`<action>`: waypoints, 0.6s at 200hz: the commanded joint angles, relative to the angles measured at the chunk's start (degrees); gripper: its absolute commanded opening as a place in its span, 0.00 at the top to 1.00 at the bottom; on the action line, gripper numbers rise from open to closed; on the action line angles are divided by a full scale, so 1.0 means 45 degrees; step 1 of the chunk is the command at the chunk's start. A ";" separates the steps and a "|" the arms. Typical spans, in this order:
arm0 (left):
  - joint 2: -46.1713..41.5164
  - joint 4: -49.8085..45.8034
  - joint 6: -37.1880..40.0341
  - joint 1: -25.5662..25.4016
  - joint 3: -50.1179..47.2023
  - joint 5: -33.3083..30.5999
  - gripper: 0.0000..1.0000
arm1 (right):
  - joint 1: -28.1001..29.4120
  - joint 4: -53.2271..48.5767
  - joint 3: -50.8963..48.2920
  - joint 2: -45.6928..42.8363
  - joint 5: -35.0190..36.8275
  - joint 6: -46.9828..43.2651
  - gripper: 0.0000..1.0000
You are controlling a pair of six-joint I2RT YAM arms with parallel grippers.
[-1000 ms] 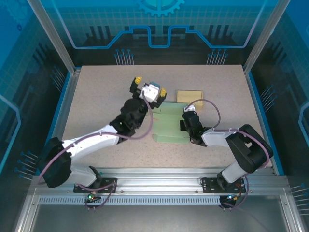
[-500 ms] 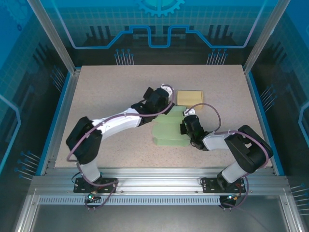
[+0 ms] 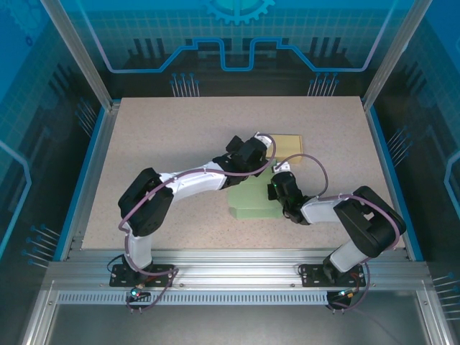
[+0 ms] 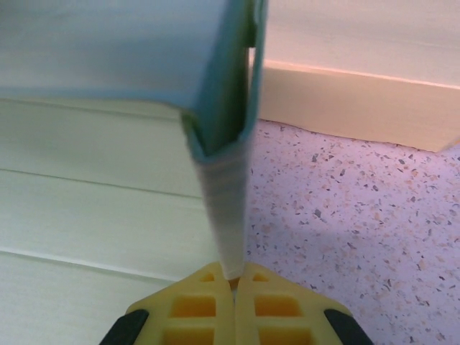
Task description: Fold the paper box
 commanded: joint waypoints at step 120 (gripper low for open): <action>0.0159 0.0293 -0.0044 -0.0028 -0.0841 -0.0219 0.01 | 0.0272 0.1956 0.0190 0.0864 0.1730 0.0166 0.99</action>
